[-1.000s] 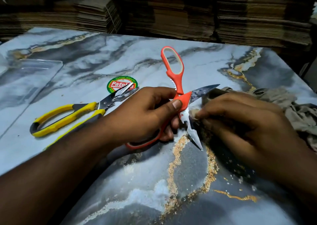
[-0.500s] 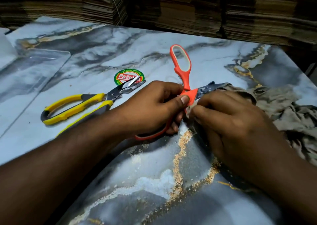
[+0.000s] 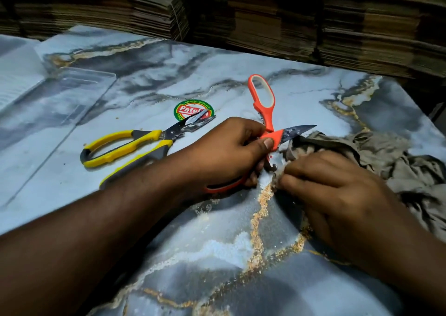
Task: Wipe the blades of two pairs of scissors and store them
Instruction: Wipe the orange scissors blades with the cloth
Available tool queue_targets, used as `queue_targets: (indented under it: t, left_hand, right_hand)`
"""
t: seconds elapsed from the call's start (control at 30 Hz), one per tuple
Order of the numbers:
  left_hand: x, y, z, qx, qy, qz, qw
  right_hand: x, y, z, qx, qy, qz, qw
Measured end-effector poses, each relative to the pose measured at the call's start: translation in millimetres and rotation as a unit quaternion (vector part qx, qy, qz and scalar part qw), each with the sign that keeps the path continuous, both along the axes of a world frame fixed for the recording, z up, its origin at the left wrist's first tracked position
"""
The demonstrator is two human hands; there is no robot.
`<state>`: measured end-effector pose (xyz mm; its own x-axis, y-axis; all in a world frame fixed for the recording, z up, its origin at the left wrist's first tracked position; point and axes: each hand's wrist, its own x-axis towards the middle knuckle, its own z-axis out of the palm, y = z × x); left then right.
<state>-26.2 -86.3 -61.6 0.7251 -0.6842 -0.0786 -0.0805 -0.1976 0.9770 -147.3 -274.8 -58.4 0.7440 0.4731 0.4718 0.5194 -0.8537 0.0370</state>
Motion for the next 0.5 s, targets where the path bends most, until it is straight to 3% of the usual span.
queue_targets:
  t: [0.5]
  left_hand:
    - [1.1, 2.7, 0.2, -0.011, -0.018, -0.008, 1.000]
  right_hand:
    - [4.0, 13.2, -4.1, 0.022, 0.003, -0.001, 1.000]
